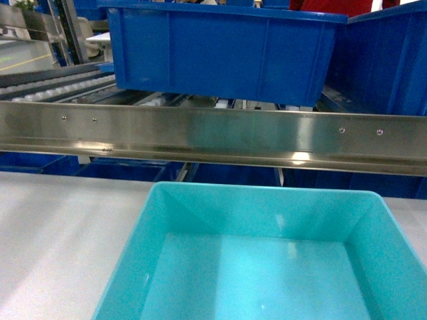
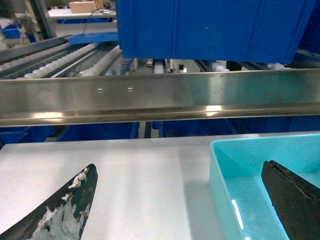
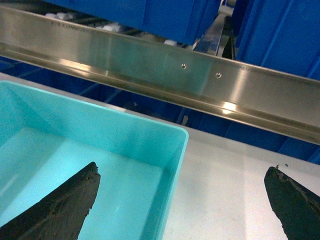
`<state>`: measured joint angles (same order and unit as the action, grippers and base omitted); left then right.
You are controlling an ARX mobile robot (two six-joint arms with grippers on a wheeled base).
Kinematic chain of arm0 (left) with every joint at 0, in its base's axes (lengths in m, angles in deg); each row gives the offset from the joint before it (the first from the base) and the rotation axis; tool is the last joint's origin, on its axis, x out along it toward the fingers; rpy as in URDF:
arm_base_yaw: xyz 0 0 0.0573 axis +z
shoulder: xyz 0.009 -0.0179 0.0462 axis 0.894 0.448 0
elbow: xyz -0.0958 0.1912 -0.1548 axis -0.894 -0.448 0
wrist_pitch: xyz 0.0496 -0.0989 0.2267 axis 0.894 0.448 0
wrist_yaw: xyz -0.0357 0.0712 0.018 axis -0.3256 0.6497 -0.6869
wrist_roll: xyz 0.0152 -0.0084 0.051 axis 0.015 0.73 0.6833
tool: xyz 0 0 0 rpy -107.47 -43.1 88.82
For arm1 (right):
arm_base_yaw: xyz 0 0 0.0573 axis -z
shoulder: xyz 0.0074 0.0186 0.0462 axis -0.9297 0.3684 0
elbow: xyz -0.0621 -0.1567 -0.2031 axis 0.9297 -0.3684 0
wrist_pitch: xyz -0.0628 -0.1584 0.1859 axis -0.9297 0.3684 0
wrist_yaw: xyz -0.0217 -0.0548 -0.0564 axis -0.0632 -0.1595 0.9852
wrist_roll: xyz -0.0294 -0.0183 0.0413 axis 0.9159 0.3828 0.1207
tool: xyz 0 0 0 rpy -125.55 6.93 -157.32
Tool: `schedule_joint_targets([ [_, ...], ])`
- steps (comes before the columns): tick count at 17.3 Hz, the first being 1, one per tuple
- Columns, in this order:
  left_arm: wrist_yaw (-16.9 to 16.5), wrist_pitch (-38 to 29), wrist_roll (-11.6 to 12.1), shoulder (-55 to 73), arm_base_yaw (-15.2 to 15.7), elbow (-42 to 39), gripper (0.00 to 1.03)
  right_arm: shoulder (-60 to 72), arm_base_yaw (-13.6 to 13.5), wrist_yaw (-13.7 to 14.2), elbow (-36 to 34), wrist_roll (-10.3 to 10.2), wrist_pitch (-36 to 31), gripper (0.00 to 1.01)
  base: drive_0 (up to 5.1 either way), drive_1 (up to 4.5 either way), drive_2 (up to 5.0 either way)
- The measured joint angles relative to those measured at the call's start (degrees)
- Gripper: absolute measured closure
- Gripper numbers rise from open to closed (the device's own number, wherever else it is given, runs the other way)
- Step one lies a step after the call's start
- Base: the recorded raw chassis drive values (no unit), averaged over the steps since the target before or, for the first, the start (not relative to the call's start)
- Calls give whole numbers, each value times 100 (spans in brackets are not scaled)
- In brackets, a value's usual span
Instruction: Organize blue bins on left shelf correctly
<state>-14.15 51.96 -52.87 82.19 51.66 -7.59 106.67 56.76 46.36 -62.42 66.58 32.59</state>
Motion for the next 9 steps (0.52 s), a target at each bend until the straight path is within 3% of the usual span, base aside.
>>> schedule_joint_targets([
  [2, -125, -190, -96, 1176, -46, 448, 5, 1132, 63, -79, 573, -9, 59, 3, 0, 0, 0],
  [4, -205, 37, -164, 1934, -203, 802, 5, 1812, 229, -155, 1005, -81, 420, 3, 0, 0, 0],
  [9, -116, 461, -562, 3139, -918, 1799, 5, 2658, 382, -304, 1937, -186, 1113, 3, 0, 0, 0],
])
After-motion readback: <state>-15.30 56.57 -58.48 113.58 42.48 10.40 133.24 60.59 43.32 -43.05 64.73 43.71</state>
